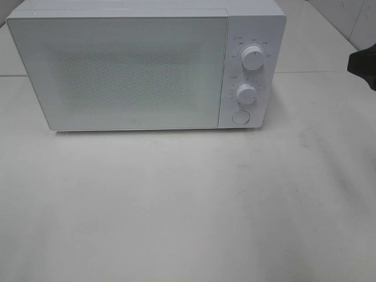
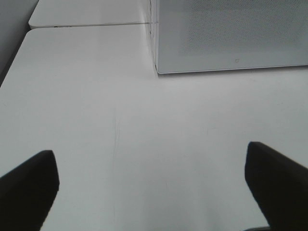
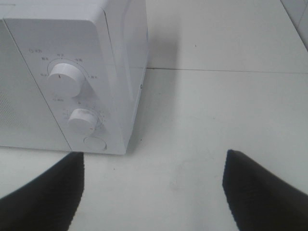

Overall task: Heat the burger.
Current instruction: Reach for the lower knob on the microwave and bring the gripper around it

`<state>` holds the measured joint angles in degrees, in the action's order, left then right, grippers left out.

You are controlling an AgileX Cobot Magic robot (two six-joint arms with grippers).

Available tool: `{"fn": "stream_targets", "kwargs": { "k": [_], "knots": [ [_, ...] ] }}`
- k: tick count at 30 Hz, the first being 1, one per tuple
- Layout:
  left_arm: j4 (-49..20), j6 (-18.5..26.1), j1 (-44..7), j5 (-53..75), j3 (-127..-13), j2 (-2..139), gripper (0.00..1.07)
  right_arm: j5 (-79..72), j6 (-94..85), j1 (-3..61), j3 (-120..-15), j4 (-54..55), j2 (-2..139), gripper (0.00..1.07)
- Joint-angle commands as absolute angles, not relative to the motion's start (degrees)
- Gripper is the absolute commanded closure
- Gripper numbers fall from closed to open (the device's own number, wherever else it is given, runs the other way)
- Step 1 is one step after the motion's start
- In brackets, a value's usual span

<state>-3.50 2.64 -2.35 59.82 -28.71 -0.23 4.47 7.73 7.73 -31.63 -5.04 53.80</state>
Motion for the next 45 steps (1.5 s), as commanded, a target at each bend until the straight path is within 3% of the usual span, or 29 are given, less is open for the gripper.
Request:
{"fn": "stream_targets", "kwargs": {
  "k": [1,10,24,39,45],
  "knots": [
    [-3.3,2.2,-2.2,59.5,-28.5,-1.8,0.03,-3.2,8.1,7.4,-32.0,-5.5,57.2,0.31],
    [-3.3,2.2,-2.2,59.5,-28.5,-1.8,0.03,-17.0,6.8,7.5,-28.9,-5.2,62.2,0.31],
    [-3.3,2.2,-2.2,59.5,-28.5,-1.8,0.03,-38.5,-1.4,8.0,-16.4,8.9,67.6,0.31],
    [-3.3,2.2,-2.2,59.5,-28.5,-1.8,0.03,-53.3,-20.5,28.1,-12.7,32.8,68.3,0.31],
    [-3.3,2.2,-2.2,59.5,-28.5,-1.8,0.03,-61.5,-22.2,37.0,-12.8,41.5,76.8,0.31]
  ]
}}
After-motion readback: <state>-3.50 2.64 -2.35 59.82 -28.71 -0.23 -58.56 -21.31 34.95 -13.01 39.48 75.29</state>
